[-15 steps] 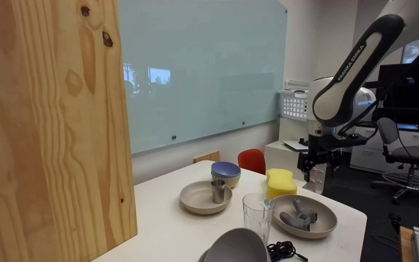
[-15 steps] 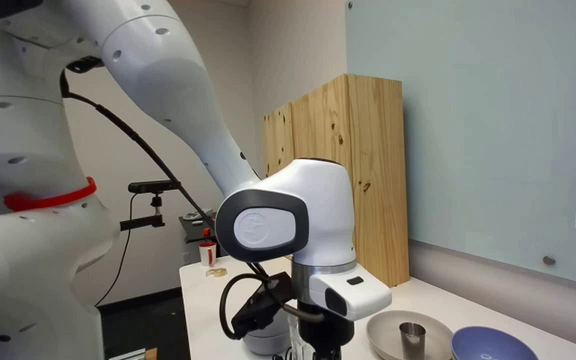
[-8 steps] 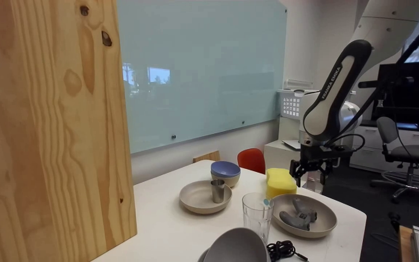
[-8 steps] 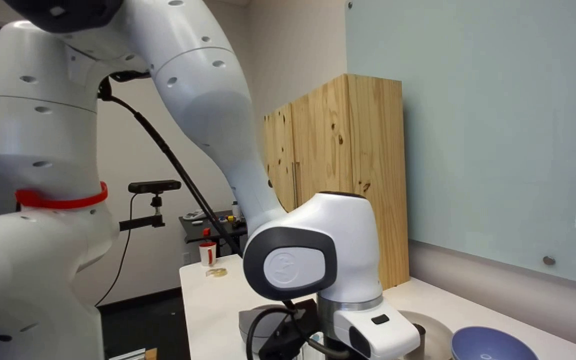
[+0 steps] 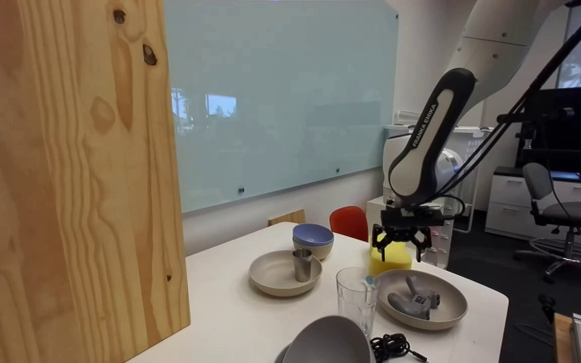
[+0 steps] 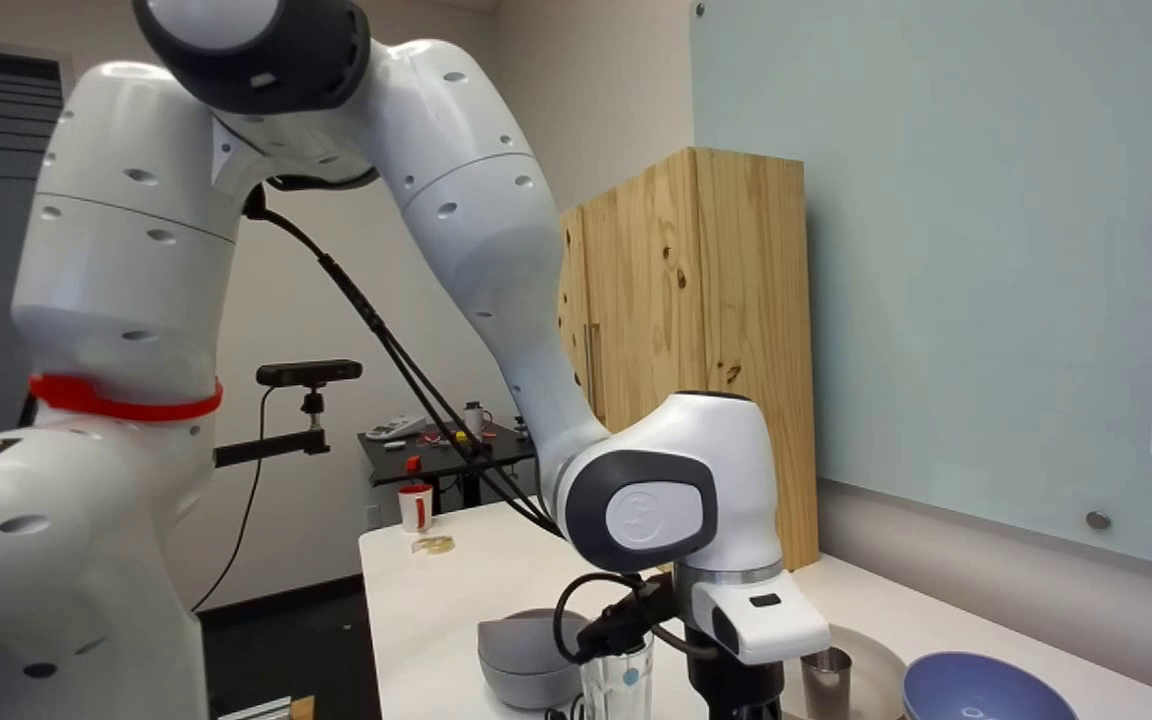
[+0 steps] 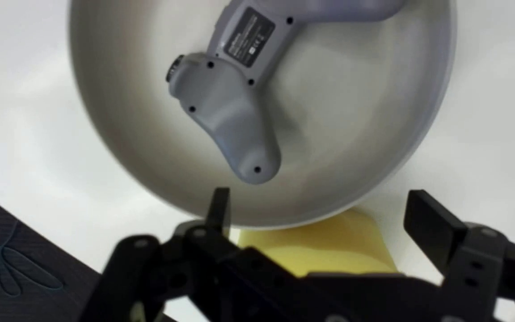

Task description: Put the gaming console directly onto the table

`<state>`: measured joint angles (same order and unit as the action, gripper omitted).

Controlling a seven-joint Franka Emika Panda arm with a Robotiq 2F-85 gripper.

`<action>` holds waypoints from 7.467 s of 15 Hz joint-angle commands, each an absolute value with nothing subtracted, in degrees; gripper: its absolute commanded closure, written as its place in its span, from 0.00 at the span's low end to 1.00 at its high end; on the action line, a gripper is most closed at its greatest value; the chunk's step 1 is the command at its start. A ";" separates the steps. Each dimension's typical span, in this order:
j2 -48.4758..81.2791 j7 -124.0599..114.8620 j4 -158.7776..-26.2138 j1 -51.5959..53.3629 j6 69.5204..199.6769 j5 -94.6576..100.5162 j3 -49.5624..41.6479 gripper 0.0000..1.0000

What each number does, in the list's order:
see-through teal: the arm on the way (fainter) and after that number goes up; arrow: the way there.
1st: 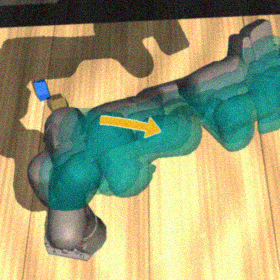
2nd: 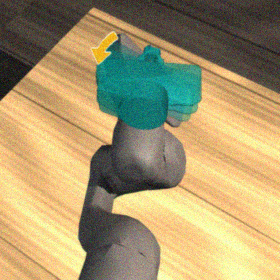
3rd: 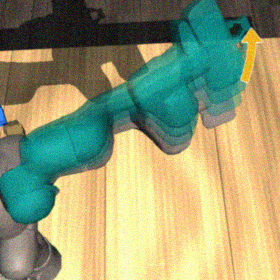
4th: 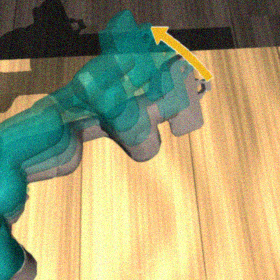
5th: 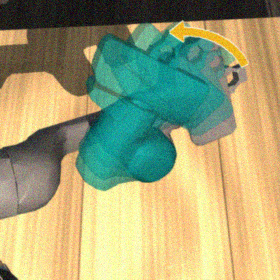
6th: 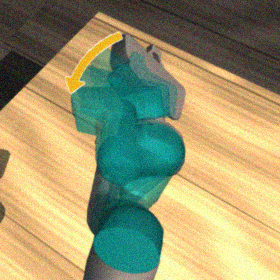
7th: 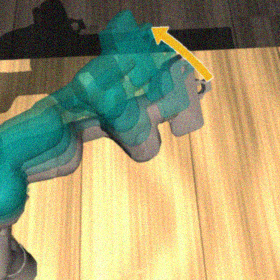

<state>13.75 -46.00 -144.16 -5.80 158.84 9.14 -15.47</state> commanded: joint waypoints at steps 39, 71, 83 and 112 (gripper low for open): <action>20.31 -25.77 -151.40 -11.90 162.28 -20.50 -10.88 0.00; 20.88 -19.43 -150.16 -11.36 166.59 -17.53 -9.21 0.76; 12.52 -29.03 -147.00 -2.09 157.67 -0.27 -21.57 0.76; 17.46 -45.54 -114.62 1.21 136.77 20.04 -5.78 0.76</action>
